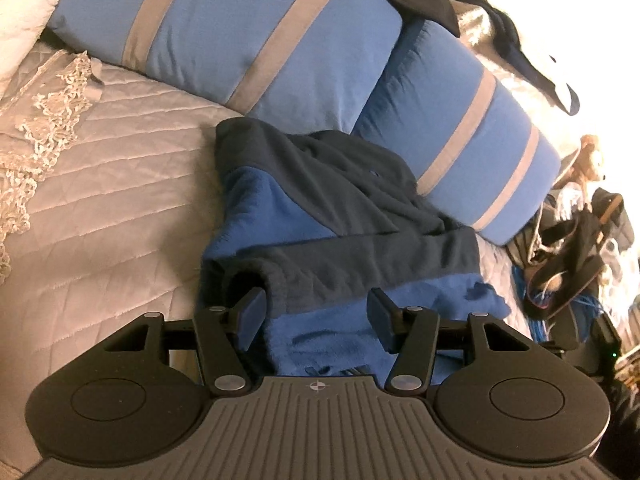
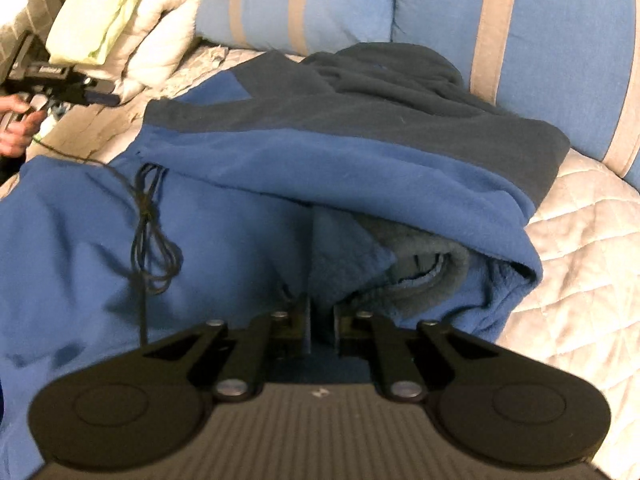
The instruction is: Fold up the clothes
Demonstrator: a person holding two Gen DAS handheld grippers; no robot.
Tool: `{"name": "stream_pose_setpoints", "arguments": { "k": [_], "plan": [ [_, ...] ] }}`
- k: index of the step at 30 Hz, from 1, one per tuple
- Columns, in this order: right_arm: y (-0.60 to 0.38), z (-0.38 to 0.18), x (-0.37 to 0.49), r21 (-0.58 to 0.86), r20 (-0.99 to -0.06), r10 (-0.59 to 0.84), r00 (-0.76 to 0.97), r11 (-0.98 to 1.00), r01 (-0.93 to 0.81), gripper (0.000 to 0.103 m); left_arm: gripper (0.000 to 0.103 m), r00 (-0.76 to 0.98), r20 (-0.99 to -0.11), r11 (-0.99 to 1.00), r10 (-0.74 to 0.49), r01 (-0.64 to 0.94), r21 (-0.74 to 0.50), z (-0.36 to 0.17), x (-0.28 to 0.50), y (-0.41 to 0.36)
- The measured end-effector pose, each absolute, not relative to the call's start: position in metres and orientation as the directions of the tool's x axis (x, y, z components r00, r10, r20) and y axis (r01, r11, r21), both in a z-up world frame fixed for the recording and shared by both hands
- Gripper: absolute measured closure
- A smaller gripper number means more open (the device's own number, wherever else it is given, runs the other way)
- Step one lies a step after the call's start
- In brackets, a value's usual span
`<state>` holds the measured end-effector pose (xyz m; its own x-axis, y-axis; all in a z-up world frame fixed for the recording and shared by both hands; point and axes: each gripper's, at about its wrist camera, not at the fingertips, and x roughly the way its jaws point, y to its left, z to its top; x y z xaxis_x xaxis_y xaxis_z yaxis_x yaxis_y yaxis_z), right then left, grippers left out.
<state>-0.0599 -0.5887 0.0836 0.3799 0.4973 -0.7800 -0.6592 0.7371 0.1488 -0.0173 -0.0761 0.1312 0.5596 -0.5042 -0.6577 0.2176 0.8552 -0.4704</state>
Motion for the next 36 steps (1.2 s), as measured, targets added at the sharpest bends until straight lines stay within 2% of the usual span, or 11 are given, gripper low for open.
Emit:
{"name": "stream_pose_setpoints", "arguments": {
  "k": [5,8,10,11,12,14,16,21,27,33,36],
  "plan": [
    [-0.589,0.085,-0.062,0.132,-0.784,0.473,0.401,0.759,-0.637,0.092,0.048,0.563,-0.648,0.852,-0.513,0.243,-0.464,0.14,-0.027,-0.078],
    [-0.59,0.093,-0.067,0.104,-0.783,0.448,0.432,0.779,-0.618,0.064,0.047,0.569,-0.636,0.849,-0.522,0.274,-0.452,0.151,-0.036,-0.079],
    [-0.596,0.104,-0.072,0.087,-0.774,0.435,0.459,0.792,-0.604,0.042,0.04,0.584,-0.617,0.846,-0.528,0.304,-0.437,0.164,-0.044,-0.081],
    [-0.602,0.113,-0.077,0.068,-0.763,0.424,0.489,0.804,-0.591,0.035,0.037,0.592,-0.606,0.845,-0.531,0.319,-0.429,0.171,-0.047,-0.081],
    [-0.609,0.123,-0.081,0.046,-0.748,0.41,0.522,0.817,-0.575,0.022,0.036,0.604,-0.592,0.844,-0.533,0.334,-0.419,0.177,-0.051,-0.082],
    [-0.623,0.145,-0.091,0.004,-0.713,0.379,0.59,0.844,-0.537,0.013,0.036,0.653,-0.533,0.841,-0.538,0.368,-0.397,0.195,-0.061,-0.082],
    [-0.638,0.171,-0.101,-0.027,-0.666,0.348,0.66,0.873,-0.487,0.005,0.03,0.694,-0.463,0.83,-0.551,0.398,-0.391,0.214,-0.07,-0.08],
    [-0.678,0.235,-0.13,-0.066,-0.521,0.261,0.813,0.937,-0.343,0.0,0.024,0.779,-0.337,0.839,-0.53,0.423,-0.342,0.262,-0.092,-0.077],
    [-0.722,0.304,-0.164,-0.04,-0.342,0.139,0.929,0.986,-0.162,0.0,0.023,0.848,-0.218,0.869,-0.483,0.433,-0.241,0.319,-0.125,-0.065],
    [-0.76,0.351,-0.202,0.038,-0.259,0.109,0.96,0.994,-0.103,0.0,0.019,0.893,-0.132,0.898,-0.43,0.408,-0.164,0.364,-0.161,-0.029],
    [-0.778,0.373,-0.222,0.071,-0.224,0.096,0.97,0.994,-0.082,0.0,0.016,0.9,-0.135,0.909,-0.415,0.404,-0.102,0.37,-0.176,-0.014]
  ]
}}
